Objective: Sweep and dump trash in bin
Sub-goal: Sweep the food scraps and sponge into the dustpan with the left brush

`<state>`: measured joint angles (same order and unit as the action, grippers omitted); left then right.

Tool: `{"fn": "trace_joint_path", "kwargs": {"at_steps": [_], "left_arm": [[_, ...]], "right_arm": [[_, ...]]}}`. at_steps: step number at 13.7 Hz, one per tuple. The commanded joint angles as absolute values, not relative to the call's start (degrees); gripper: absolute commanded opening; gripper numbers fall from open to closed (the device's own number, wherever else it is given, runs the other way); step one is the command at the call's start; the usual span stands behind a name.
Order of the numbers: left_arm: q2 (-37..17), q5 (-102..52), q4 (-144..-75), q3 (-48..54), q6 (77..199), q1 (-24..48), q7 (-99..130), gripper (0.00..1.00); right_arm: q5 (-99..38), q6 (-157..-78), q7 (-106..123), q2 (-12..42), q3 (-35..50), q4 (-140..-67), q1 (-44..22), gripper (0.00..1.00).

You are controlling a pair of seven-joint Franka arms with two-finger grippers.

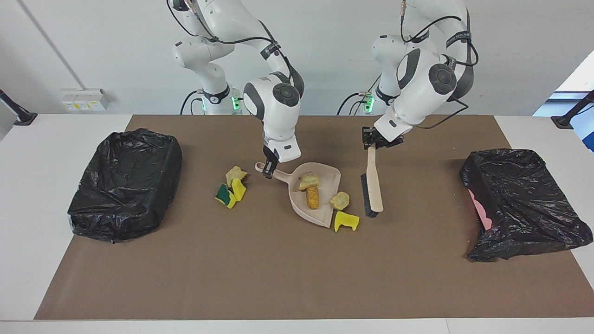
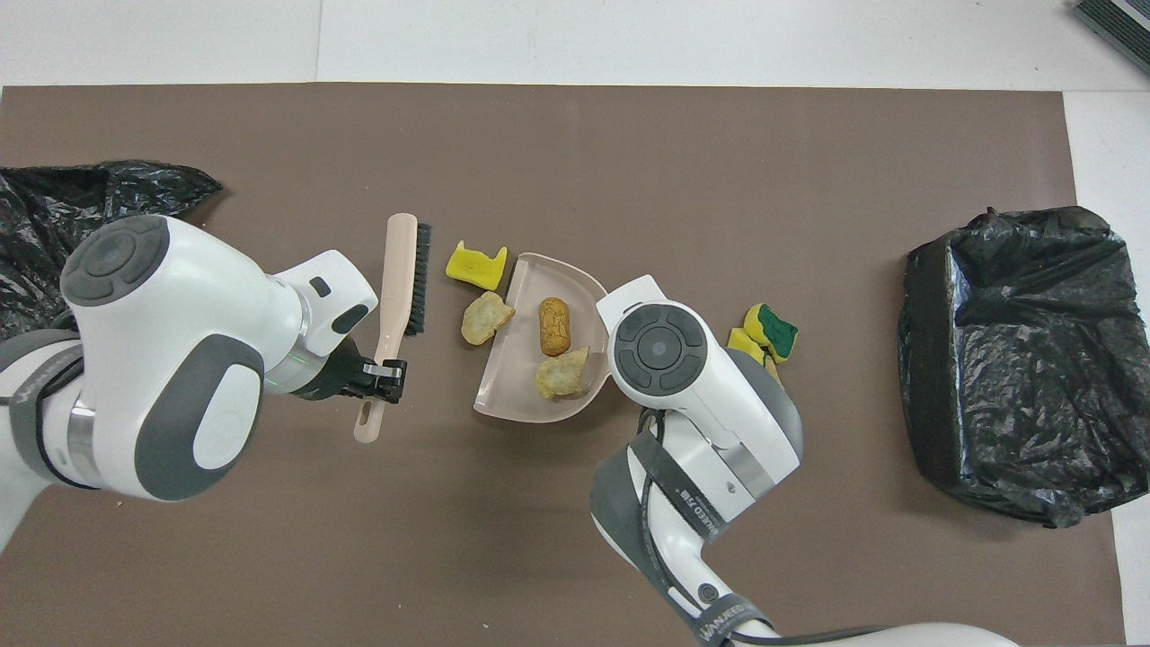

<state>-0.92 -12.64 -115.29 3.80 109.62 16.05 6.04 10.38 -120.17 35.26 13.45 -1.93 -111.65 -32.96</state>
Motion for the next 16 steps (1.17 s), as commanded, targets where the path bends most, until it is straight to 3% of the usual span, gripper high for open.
{"fn": "trace_joint_path", "kwargs": {"at_steps": [1,5,10,16], "left_arm": [[-6.1,-7.0,-115.0,4.3,117.0,16.0,1.1,0.00],[-10.8,4.0,-114.0,4.3,119.6,16.4,-0.9,0.00],[-9.0,3.9,-116.5,4.5,118.6,21.0,-4.9,0.00],[-3.6,3.1,-120.1,4.8,107.1,30.6,-1.1,0.00]], "right_arm": [[10.5,-116.0,39.1,13.1,-1.6,-111.2,-33.0,0.00],[11.1,-116.0,40.0,13.3,-1.6,-110.8,-33.3,0.00],[10.9,-116.8,38.5,13.3,-1.6,-111.0,-33.4,0.00],[10.9,-116.8,38.2,13.3,-1.6,-111.1,-33.4,0.00]]}}
